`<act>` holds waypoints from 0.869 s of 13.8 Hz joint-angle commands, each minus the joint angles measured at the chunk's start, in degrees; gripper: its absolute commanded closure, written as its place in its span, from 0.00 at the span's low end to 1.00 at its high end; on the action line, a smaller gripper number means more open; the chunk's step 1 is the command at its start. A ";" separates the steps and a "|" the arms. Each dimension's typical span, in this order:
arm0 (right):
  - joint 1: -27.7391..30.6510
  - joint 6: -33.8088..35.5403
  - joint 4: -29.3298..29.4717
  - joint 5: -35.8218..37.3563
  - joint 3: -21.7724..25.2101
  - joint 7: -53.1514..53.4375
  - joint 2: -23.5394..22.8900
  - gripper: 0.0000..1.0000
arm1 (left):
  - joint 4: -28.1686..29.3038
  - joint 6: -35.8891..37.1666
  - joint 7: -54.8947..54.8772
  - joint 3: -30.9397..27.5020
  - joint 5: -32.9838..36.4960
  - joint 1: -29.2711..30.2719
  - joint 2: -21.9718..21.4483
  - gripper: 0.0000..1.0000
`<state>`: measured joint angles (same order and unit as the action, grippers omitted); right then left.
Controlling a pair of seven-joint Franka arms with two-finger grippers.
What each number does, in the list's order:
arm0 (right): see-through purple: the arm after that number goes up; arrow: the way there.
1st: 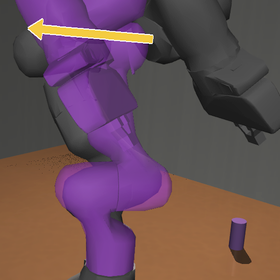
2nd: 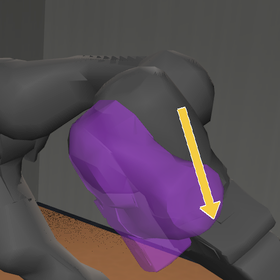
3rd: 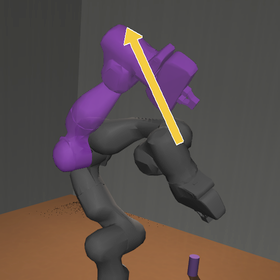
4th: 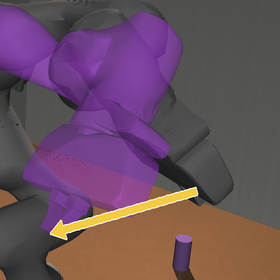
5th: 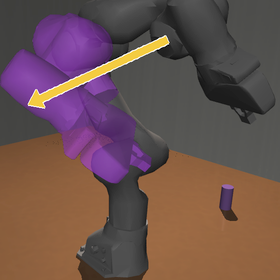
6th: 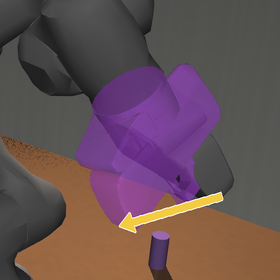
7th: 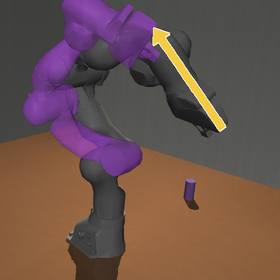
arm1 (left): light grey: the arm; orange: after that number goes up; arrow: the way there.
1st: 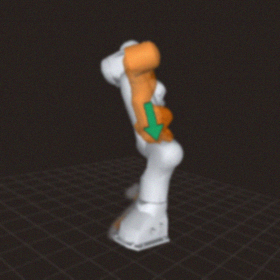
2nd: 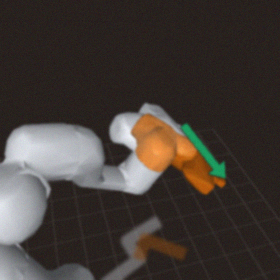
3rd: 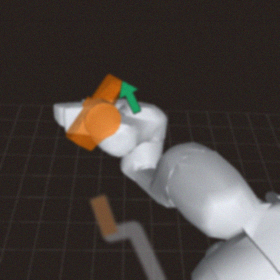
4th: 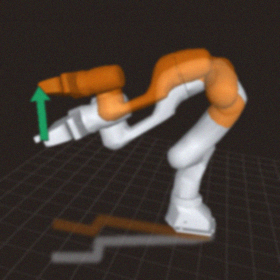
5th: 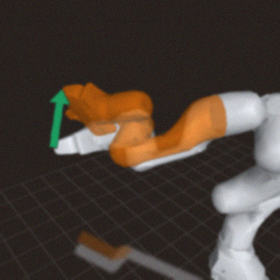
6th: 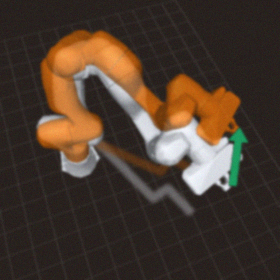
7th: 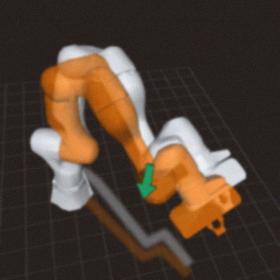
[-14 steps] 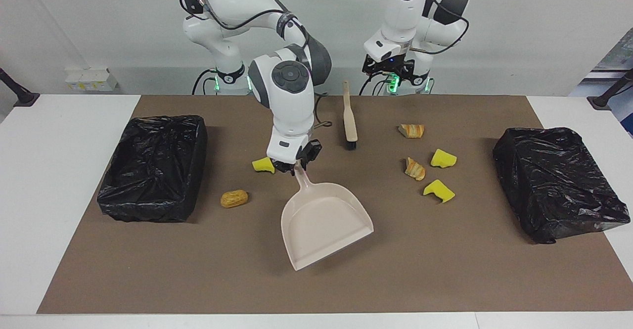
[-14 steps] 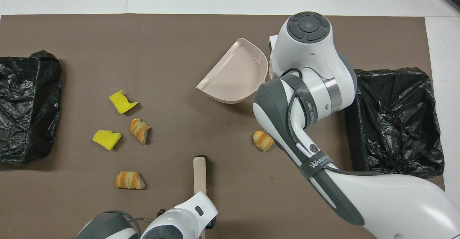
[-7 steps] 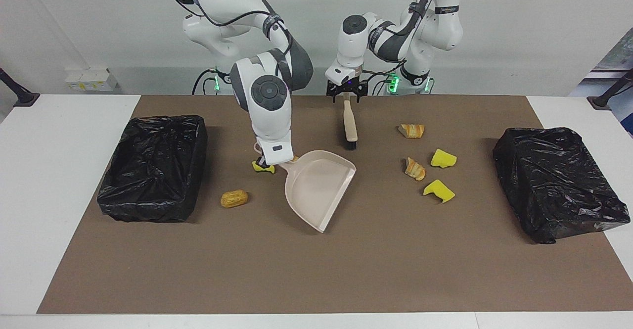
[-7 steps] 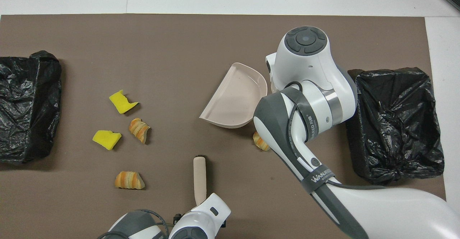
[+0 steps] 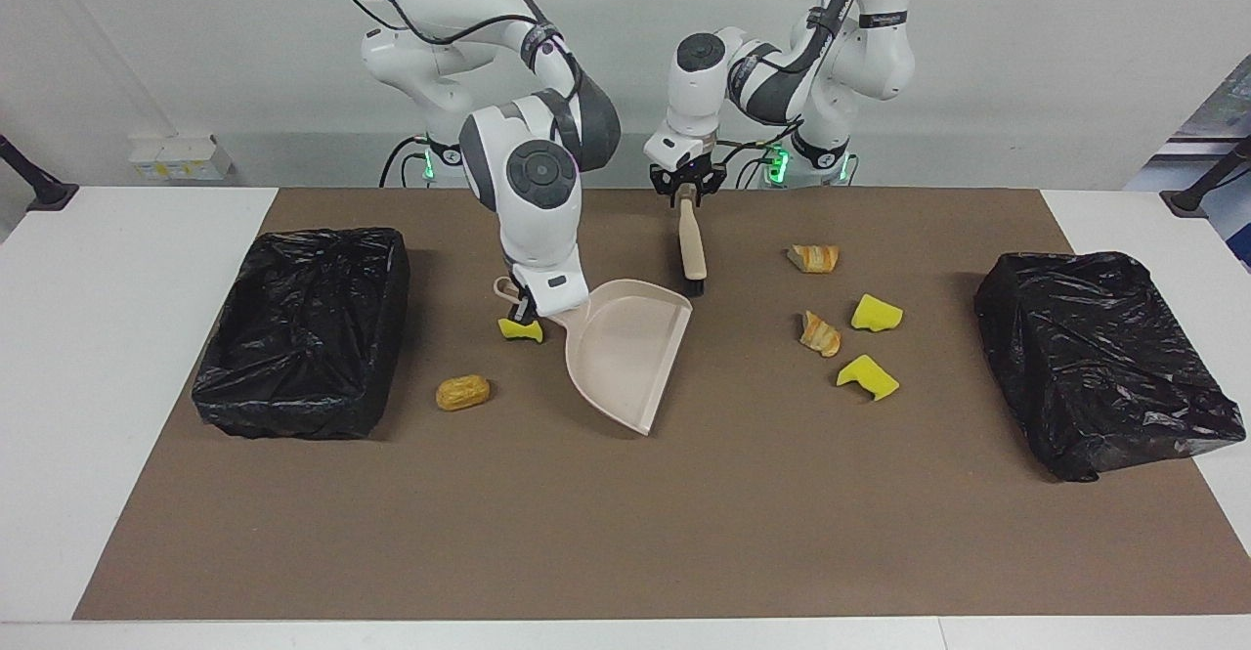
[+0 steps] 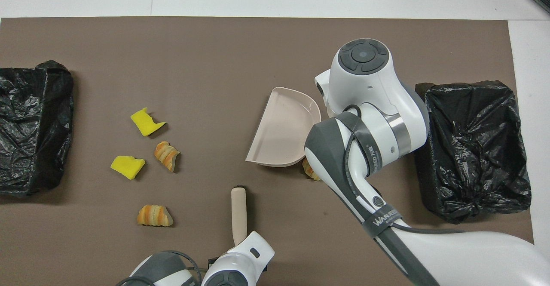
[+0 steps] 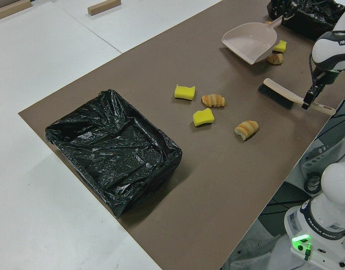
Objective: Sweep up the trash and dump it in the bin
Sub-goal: 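Lift the dustpan with the right gripper while the left gripper grasps the brush, then sweep the foam chunks into the dustpan with the brush in the left gripper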
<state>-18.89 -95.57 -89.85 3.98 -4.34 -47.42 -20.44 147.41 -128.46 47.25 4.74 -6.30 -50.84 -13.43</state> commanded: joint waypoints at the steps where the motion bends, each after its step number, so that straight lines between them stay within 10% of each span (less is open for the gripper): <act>1: 1.22 -0.58 -1.64 0.42 -0.50 -3.30 1.45 1.00 | -0.35 4.95 0.83 -1.22 -0.64 -0.93 -0.90 1.00; 12: -1.58 -4.95 -4.88 2.87 -0.59 -3.48 3.03 1.00 | -8.54 27.36 -0.75 -1.49 6.37 24.19 -7.31 1.00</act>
<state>-19.29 -96.77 -90.59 4.74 -4.67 -49.65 -20.27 137.96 -105.62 46.46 2.50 -2.11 -29.95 -17.27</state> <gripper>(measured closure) 0.674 0.744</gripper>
